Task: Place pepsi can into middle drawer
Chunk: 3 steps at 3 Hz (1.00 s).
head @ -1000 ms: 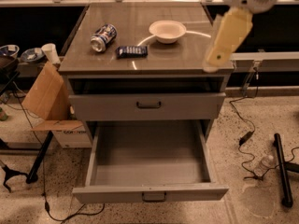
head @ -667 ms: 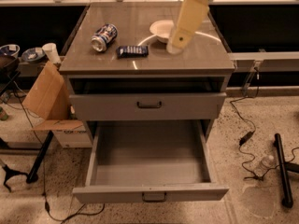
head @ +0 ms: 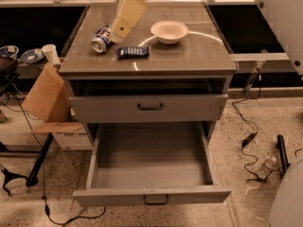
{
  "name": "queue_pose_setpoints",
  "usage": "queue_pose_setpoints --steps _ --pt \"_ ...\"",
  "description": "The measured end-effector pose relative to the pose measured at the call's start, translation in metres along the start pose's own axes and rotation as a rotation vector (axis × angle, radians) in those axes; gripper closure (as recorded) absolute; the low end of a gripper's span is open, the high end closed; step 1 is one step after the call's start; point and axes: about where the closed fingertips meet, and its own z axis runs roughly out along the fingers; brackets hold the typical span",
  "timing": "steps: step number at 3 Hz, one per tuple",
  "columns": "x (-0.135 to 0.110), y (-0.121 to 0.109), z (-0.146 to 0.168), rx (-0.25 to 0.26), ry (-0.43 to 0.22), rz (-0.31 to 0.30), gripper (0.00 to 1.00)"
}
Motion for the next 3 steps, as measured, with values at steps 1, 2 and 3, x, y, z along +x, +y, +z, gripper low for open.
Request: queue_pose_setpoints --steps 1,2,3 --pt "0.000 0.000 0.000 0.000 0.000 0.000 0.00" --pt "-0.006 -0.010 0.017 0.019 -0.078 0.020 0.00" --pt "-0.017 -0.032 0.061 0.041 -0.218 0.098 0.00"
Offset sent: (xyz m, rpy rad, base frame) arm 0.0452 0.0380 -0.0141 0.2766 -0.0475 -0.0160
